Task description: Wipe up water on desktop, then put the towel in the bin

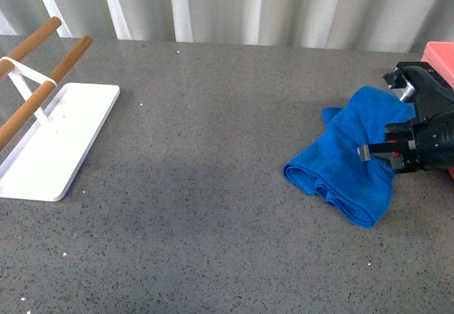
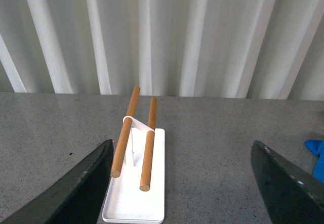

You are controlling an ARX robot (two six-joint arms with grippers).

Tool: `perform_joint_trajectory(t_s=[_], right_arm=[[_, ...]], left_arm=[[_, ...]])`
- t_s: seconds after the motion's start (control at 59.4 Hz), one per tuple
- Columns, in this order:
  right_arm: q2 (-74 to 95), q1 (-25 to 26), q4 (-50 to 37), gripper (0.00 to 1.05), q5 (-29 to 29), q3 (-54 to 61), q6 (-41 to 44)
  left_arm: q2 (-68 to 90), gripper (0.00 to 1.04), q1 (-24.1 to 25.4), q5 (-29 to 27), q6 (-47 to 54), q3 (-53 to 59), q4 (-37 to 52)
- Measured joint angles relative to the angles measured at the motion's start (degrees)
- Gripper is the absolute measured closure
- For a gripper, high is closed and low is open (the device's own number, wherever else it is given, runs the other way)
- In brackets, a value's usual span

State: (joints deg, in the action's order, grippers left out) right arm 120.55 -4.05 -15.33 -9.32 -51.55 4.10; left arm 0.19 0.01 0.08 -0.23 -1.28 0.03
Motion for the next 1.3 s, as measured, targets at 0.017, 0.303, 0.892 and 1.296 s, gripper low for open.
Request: perform_joint_trajectory(t_s=[0.017,0.303,0.892,1.296], right_arm=[[0.3,-0.2,0.1,1.01,0.0,-0.3,-0.1],[3.7,-0.3,1.6,1.01,-0.1,-3.4,-0.5],[16.3,1.6,7.1,1.01,0.0,-26.0,4.7],[27.1,-10.9,12.2,1.01,-5.5,-46.6,-0.6]], left_arm=[[0.0,0.2,0.0,0.0,0.0,0.0,0.0],[0.0,0.07,0.0,0.0,0.0,0.0,0.0],[0.0,0.07,0.0,0.0,0.0,0.0,0.0],[0.0,0.07,0.0,0.0,0.0,0.0,0.0]])
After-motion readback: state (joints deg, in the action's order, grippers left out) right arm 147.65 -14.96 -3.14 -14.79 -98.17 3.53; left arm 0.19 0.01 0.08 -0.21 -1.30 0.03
